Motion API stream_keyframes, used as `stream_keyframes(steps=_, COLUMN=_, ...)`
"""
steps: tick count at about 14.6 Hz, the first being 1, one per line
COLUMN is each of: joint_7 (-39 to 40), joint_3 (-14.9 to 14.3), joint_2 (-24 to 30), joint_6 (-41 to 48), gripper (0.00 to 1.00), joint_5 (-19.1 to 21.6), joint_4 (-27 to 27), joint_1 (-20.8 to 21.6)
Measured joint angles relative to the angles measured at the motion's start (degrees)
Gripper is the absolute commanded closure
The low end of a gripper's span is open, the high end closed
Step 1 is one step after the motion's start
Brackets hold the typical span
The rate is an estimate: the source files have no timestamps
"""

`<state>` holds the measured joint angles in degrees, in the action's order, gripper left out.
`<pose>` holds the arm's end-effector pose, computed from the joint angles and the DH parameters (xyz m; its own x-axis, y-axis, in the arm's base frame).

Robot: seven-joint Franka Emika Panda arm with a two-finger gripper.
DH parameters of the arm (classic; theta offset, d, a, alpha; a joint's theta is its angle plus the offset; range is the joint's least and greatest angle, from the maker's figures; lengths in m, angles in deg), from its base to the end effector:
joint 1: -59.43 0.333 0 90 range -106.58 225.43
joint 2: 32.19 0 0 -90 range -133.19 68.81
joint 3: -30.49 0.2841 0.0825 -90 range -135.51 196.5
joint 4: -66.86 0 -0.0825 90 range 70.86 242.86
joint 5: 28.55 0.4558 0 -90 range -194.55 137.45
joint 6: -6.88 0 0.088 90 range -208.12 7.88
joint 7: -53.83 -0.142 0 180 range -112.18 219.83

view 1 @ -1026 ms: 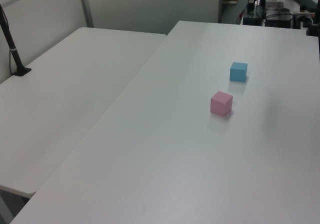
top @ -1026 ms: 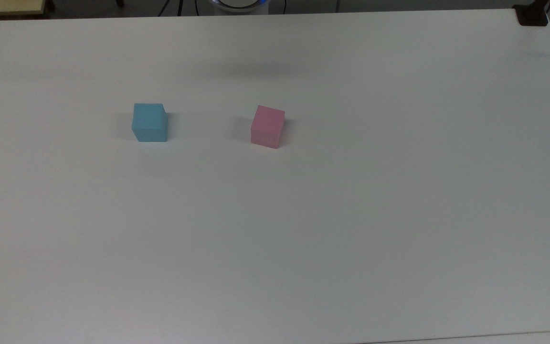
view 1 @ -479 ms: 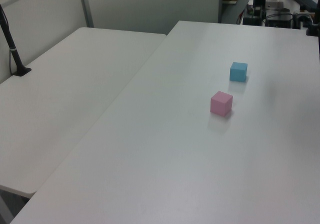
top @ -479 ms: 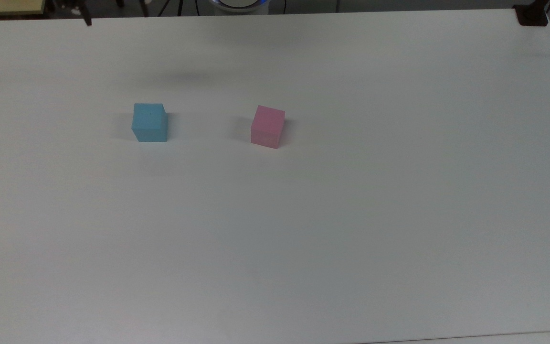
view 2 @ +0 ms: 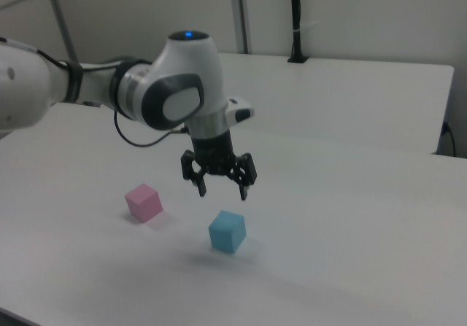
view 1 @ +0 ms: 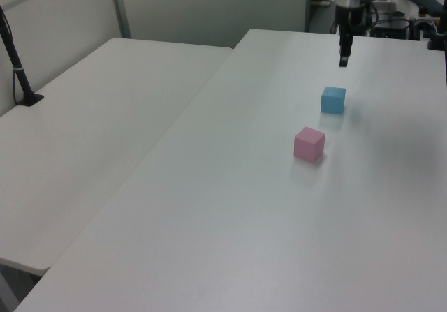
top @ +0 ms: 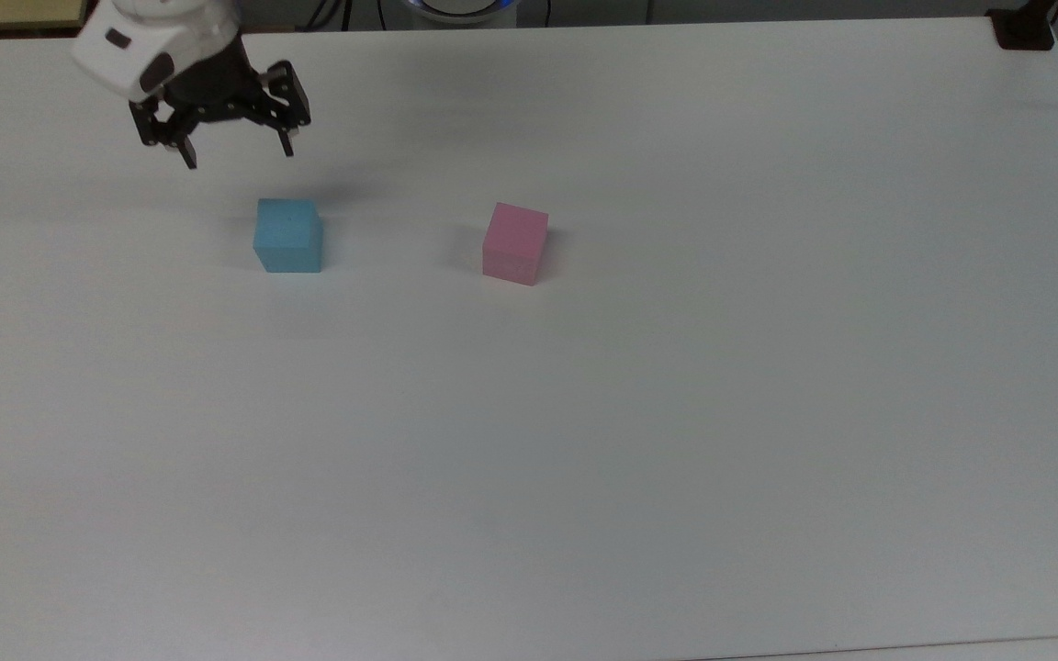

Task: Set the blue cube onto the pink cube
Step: 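Move the open gripper over the light-blue cube and lower it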

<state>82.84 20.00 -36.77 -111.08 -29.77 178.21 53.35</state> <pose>0.6168 -0.1848 0.3466 0.9740 0.2260 0.0156 0.2250 -0.9732 0.0472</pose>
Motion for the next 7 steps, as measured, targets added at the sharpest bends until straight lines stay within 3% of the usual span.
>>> stream_keyframes(steps=7, joint_7=-4.2, joint_3=-0.1, joint_2=-6.1, joint_6=-5.3, gripper=0.00, joint_5=0.1, joint_4=2.1, joint_1=-0.6)
